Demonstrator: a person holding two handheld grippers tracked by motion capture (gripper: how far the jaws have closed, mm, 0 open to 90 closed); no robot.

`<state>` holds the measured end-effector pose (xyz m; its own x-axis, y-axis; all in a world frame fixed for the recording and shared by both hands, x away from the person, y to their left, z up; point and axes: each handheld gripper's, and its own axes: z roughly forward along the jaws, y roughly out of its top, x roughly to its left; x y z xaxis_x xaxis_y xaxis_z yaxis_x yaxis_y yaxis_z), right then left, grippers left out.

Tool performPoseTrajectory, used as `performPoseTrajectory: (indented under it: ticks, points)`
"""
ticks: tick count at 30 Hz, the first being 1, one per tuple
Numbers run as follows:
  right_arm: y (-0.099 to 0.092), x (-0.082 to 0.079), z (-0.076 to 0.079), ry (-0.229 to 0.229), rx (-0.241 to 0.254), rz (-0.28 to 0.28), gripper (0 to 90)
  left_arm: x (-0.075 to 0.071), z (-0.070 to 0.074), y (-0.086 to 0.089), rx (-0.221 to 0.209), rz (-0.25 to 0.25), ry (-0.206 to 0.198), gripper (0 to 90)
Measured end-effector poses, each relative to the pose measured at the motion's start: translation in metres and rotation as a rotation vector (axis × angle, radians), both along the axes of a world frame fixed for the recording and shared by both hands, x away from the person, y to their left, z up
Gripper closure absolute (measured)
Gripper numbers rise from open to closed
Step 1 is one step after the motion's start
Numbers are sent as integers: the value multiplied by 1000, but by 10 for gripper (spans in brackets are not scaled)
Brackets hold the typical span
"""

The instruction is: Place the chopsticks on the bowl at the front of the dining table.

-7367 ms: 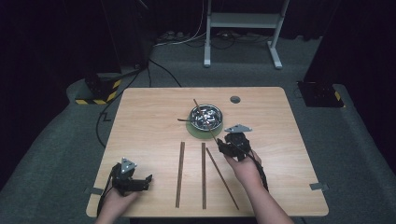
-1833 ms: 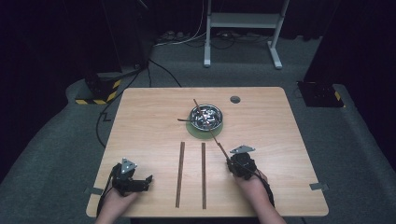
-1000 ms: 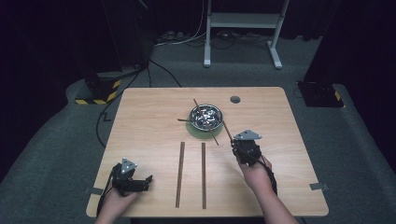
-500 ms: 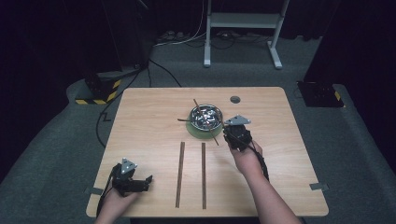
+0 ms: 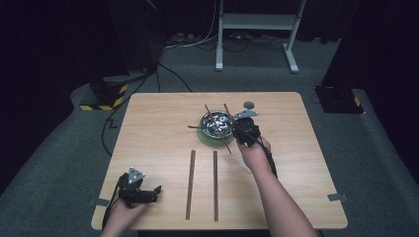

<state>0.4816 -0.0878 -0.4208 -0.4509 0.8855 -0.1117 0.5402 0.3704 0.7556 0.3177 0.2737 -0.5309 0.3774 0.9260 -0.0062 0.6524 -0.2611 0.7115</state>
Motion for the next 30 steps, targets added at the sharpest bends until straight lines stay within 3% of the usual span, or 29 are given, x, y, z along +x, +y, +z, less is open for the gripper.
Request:
performPoseTrajectory:
  ticks: [15,30]
  points:
    - [22,40,2,36,0,-6,845,0,0,0,-1,2,-2,2]
    - [53,63,-5,71,-3,8,845,0,0,1,8,-5,4,2]
